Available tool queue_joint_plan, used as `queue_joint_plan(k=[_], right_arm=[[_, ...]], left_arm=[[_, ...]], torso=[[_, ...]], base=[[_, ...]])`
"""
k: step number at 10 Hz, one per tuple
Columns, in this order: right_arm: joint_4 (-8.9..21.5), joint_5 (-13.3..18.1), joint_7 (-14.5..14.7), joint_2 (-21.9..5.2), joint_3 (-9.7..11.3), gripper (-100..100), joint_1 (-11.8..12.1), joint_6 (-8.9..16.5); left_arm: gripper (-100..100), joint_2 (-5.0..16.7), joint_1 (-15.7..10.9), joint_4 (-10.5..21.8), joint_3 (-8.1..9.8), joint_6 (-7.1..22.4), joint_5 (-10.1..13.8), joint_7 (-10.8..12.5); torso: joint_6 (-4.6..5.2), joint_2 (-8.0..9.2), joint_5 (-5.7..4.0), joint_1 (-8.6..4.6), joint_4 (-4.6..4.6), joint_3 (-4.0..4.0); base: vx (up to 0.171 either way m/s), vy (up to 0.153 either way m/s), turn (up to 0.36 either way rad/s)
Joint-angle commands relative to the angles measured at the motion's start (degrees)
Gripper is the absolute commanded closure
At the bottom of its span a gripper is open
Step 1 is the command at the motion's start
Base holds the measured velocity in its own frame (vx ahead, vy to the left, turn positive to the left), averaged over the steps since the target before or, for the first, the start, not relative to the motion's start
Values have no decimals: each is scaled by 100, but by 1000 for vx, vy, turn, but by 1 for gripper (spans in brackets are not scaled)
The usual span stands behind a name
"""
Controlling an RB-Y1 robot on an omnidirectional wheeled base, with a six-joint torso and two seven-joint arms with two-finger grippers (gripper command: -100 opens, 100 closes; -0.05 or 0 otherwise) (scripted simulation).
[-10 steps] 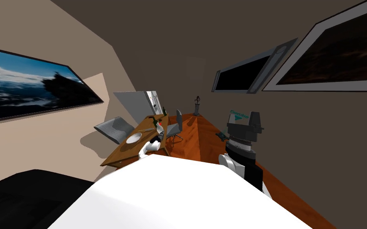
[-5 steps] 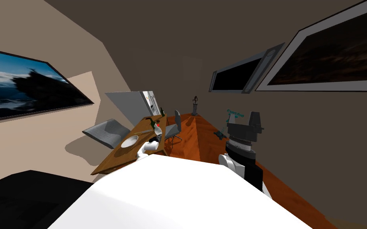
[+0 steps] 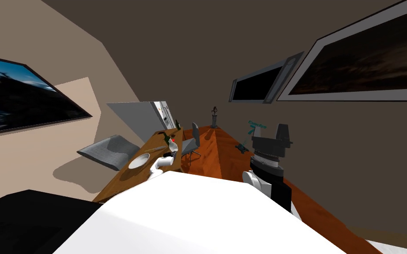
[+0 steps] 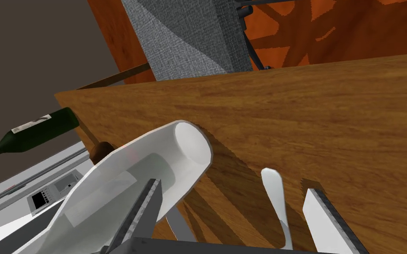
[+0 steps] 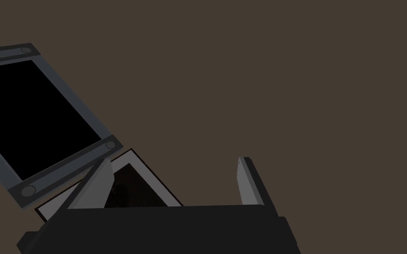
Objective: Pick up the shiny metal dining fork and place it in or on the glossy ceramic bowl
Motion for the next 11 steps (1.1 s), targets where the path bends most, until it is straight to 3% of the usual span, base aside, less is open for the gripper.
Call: queue_joint_plan(k=[1,2,3,4,6,7,8,9,11], right_arm=[[0,0,0,0,0,0,0,0],[0,0,0,0,0,0,0,0],[0,0,0,0,0,0,0,0],[0,0,0,0,0,0,0,0],[0,0,0,0,0,0,0,0],[0,0,0,0,0,0,0,0],[0,0,0,0,-1,0,1,0],[0,0,0,0,0,0,0,0],[0,0,0,0,0,0,0,0]], left_arm=[[-100,55,-109,286,228,286,4,-4],[-100,55,-109,336,228,369,4,-4],[-100,105,-191,532,427,613,7,-4],[-100,105,-191,580,427,660,7,-4],[-100,201,-341,944,810,1066,5,-2],[-100,201,-341,1005,812,1188,5,-2],[-100,244,-407,1173,992,1404,2,1],[-100,244,-407,1230,992,1423,2,1],[-100,319,-518,1573,1317,1799,-6,9]], torso=[[0,0,0,0,0,0],[1,-4,0,5,0,-2],[0,-4,1,3,-1,-2],[1,-3,1,5,-1,-2],[1,-1,2,10,0,-1],[1,-5,3,15,-1,-2],[-2,-5,3,12,-2,-3],[-1,-3,1,7,-1,-2],[0,-1,1,5,0,-1]], base=[[34,45,-129],[29,43,-79],[29,45,-158],[23,48,-60],[26,69,-171],[29,66,-38],[23,47,-66],[17,40,-62],[19,57,-120]])
